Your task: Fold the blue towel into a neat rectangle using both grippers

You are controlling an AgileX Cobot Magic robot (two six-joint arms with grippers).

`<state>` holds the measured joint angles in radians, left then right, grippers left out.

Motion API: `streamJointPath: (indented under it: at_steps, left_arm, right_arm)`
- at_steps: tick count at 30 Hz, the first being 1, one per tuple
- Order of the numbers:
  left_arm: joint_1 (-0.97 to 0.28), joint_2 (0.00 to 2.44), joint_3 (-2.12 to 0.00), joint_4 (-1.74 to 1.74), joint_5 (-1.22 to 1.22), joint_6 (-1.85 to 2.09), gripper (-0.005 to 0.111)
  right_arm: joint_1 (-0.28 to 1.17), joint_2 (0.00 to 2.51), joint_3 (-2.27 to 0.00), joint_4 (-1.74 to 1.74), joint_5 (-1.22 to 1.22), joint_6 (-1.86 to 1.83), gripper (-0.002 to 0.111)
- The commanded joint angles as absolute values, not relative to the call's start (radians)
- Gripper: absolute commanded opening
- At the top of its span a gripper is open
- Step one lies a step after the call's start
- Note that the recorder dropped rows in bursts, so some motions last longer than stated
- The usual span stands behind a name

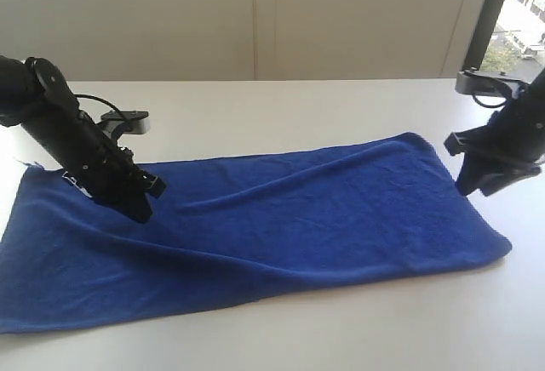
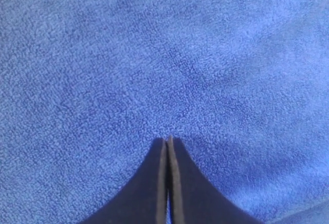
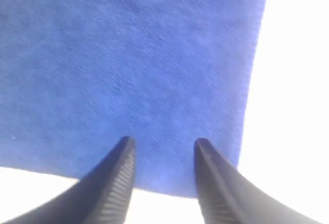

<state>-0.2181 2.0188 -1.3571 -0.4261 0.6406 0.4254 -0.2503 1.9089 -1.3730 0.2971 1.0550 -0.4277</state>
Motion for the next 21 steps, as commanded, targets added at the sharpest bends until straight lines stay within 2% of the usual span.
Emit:
streamJointPath:
  at_steps: [1,7,21]
  left_arm:
    - [-0.222,2.017,-1.357,-0.441,0.655,0.442,0.000]
    - [-0.222,2.017,-1.357,-0.441,0.653,0.445,0.000]
    - [-0.222,2.017,-1.357,-0.441,0.665,0.445,0.000]
  right_arm:
    - [-0.279,1.898,-1.320,0.189,1.087,-0.354,0.062]
    - [-0.280,1.918,-1.247,0.244,1.017,-0.363,0.062]
    - [-0.280,1.989,-1.242,0.228,1.023,-0.363,0.062]
